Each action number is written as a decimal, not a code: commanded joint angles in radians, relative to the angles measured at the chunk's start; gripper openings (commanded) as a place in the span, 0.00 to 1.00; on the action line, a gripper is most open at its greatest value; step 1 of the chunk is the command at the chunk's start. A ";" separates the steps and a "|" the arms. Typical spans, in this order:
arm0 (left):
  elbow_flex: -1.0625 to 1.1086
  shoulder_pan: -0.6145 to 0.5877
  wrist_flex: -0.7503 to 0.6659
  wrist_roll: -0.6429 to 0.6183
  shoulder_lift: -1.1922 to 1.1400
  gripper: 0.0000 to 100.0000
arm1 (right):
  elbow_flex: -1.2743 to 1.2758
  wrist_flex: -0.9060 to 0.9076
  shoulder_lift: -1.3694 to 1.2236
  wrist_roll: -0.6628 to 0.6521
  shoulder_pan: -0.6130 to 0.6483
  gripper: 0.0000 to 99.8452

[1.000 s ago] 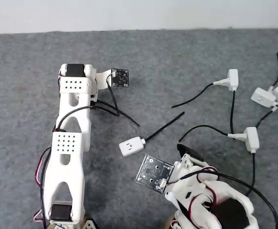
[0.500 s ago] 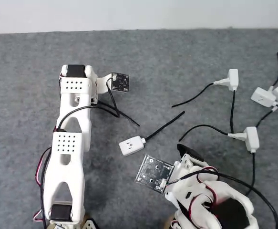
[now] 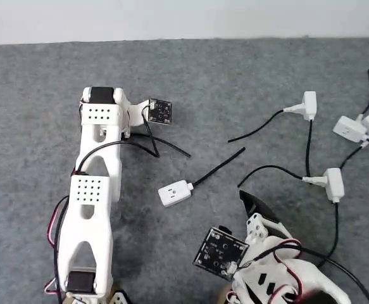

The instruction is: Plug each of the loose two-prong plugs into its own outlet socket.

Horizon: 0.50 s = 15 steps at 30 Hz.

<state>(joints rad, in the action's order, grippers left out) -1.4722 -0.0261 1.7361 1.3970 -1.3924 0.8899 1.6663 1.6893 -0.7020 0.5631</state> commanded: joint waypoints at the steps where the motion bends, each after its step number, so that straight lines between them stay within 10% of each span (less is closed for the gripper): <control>1: -0.008 -0.005 0.020 -0.066 -0.005 0.01 | -0.006 -0.004 -0.001 -0.005 -0.001 0.27; 15: -0.008 0.046 0.023 -0.203 0.089 0.01 | -0.006 -0.001 0.007 -0.005 -0.002 0.27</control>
<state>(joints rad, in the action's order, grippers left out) -1.4707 -0.0138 1.7361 1.2252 -1.3848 0.8899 1.6678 1.6893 -0.7035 0.5631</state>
